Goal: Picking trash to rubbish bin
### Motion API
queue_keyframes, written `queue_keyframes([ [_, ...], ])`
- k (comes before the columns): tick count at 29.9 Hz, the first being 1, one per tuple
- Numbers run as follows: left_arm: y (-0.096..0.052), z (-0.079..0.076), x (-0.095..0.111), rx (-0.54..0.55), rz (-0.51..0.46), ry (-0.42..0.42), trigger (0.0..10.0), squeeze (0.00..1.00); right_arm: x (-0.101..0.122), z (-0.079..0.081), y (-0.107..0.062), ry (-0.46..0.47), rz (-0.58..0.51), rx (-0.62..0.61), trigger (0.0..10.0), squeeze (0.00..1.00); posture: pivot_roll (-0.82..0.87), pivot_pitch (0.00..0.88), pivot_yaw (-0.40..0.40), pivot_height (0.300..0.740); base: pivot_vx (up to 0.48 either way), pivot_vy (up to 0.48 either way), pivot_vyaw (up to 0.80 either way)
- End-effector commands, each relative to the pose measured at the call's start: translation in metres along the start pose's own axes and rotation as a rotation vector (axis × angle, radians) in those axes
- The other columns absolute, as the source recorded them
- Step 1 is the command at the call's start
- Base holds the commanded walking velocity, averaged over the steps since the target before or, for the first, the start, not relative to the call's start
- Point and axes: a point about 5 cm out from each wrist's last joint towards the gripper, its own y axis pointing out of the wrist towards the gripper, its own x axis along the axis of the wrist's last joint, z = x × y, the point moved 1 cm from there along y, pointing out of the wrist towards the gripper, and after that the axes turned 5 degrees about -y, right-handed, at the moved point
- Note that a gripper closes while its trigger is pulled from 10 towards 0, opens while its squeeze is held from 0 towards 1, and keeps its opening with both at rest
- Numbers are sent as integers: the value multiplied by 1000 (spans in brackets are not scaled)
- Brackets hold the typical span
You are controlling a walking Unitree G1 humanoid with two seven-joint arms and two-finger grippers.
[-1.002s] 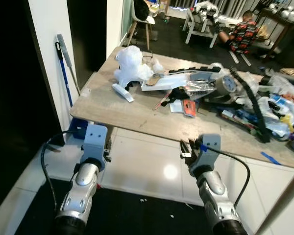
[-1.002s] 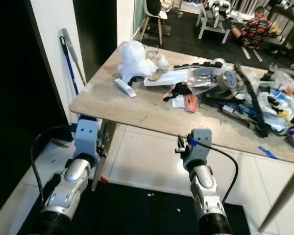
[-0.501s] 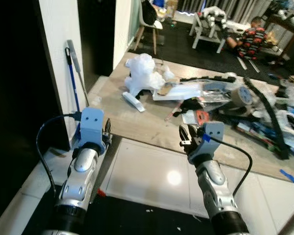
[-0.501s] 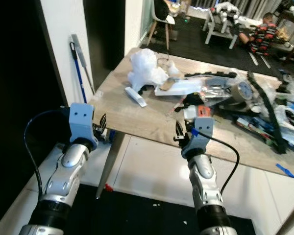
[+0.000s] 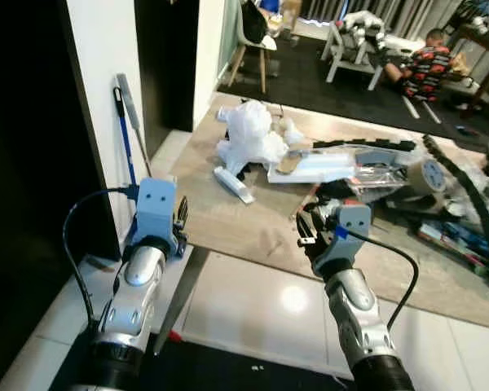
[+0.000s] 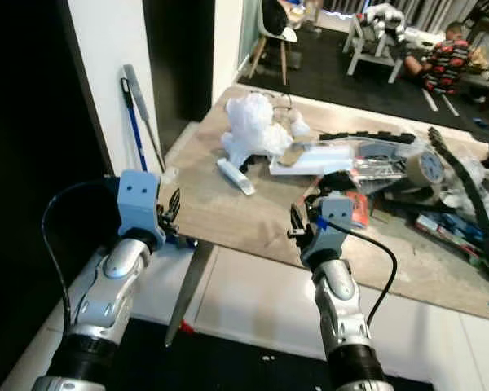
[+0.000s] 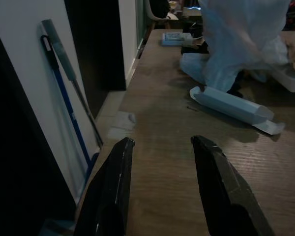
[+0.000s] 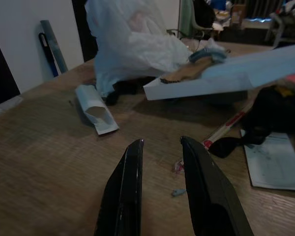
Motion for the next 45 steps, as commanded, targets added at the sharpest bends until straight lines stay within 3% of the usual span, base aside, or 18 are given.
queue_keyframes([
  [1, -2, -6, -4, -21, 21, -7, 10000, 0, -3, -7, -4, -4, 20, -17, 10000, 0, -32, 49, -113, 740, 285, 0, 0],
  [9, -2, -10, -5, -46, 31, -8, 10000, 0, -7, 0, -4, -41, 46, 36, 10000, 0, -32, 50, -112, 740, 286, 0, 0],
  [10, -2, -10, -4, -46, 30, -8, 10000, 0, -7, 2, -3, -39, 40, 48, 10000, 145, -31, 51, -113, 740, 285, 0, 0],
  [11, -2, -10, -4, -46, 30, -8, 10000, 0, -6, 5, -3, -36, 36, 58, 10000, 424, -31, 51, -113, 740, 289, 0, 0],
  [12, -2, -10, -4, -46, 30, -8, 10000, 0, -6, 6, -3, -33, 34, 64, 10000, 424, -31, 51, -113, 740, 289, 0, 0],
  [13, -2, -10, -4, -46, 30, -8, 10000, 0, -5, 8, -2, -34, 29, 72, 10000, 549, -30, 51, -114, 740, 289, 0, 0],
  [14, -2, -10, -4, -46, 30, -8, 10000, 0, -5, 8, -3, -41, 29, 76, 10000, 608, -30, 51, -114, 740, 285, 0, 0],
  [16, -2, -10, -4, -46, 30, -8, 10000, 0, -5, 8, -3, -43, 28, 80, 10000, 608, -30, 51, -114, 740, 287, 0, 0],
  [17, -2, -10, -4, -46, 31, -7, 10000, 0, -5, 8, -3, -44, 27, 83, 10000, 765, -32, 53, -113, 740, 285, 0, 0],
  [19, -2, -10, -4, -47, 31, -7, 10000, 0, -5, 8, -3, -43, 27, 84, 10000, 765, -32, 53, -113, 740, 285, 0, 0],
  [20, -2, -10, -4, -48, 32, -8, 10000, 0, -4, 7, -4, -44, 25, 84, 10000, 1000, -34, 55, -113, 740, 289, 0, 0],
  [30, -2, -11, -4, -53, 36, -8, 10000, 0, -4, 9, -7, -29, 15, 116, 10000, 1000, -34, 60, -113, 740, 286, 0, 0],
  [36, -3, -11, -5, -58, 40, 3, 10000, 0, -10, 11, -6, -89, 63, 117, 10000, 1000, -32, 64, -112, 740, 286, 0, 0],
  [37, -3, -11, -6, -63, 43, 11, 10000, 0, -9, 12, -6, -89, 56, 128, 10000, 714, -30, 66, -111, 740, 285, 0, 0],
  [38, -4, -11, -7, -71, 47, 19, 10000, 0, -8, 13, -6, -91, 50, 144, 10000, 357, -31, 67, -110, 740, 266, 0, 0],
  [39, -4, -11, -7, -71, 47, 19, 10000, 0, -8, 13, -6, -91, 50, 144, 10000, 357, -31, 67, -110, 740, 266, 0, 0],
  [40, -5, -13, -9, -95, 53, 35, 10000, 0, -8, 16, -6, -109, 41, 183, 10000, 0, -31, 69, -109, 740, 0, 0, 0],
  [45, -6, -13, -10, -108, 48, 45, 10000, 0, -9, 17, -6, -115, 49, 205, 10000, 0, -30, 72, -109, 740, 0, 0, 0],
])
